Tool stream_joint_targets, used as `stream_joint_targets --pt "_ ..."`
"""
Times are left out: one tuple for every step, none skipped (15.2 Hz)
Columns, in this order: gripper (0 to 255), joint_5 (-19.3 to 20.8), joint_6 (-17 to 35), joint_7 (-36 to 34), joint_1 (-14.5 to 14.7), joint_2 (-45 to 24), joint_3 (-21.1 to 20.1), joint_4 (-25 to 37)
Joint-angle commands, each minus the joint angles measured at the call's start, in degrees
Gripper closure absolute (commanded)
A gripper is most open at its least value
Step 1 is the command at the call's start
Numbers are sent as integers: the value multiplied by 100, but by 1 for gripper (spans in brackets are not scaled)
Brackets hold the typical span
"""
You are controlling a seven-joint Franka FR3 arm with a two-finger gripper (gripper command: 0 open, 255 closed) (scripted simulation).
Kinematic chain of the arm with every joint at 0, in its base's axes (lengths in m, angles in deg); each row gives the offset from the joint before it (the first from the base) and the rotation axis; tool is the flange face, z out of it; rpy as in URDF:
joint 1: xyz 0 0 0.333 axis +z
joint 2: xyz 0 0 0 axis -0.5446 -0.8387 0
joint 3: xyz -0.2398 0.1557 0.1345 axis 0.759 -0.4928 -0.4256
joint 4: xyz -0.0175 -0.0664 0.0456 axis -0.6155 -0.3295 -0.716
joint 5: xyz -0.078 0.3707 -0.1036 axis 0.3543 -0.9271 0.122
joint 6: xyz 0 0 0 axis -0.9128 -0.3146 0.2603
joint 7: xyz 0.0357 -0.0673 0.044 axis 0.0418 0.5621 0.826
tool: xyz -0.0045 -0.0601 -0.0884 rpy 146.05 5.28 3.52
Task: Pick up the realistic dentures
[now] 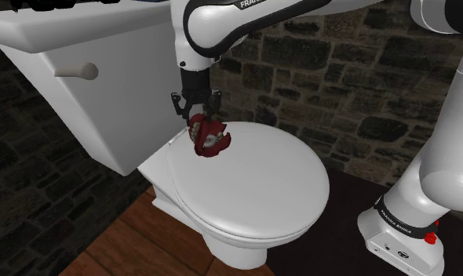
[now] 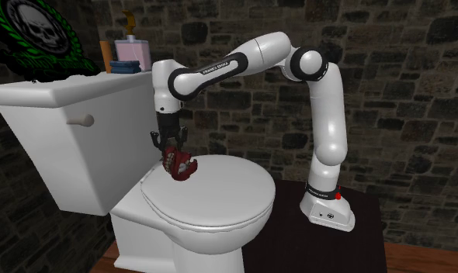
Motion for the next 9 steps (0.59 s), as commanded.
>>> stream_joint_targets --pt "255 -9 -148 -7 3 23 -6 129" --pt "255 -14 -220 -7 3 37 -9 189" --pt "255 -20 -293 -9 3 49 -11 251" --pt "255 -24 -367 -10 4 60 -13 315" --pt "255 -28 -440 -12 4 69 -15 380" --pt "255 -31 -515 -15 5 77 -18 447" --pt "255 -34 -589 -17 7 84 -19 516" --pt "255 -36 -664 -20 8 90 -21 586" --pt "255 -38 -740 -24 11 94 -23 658"
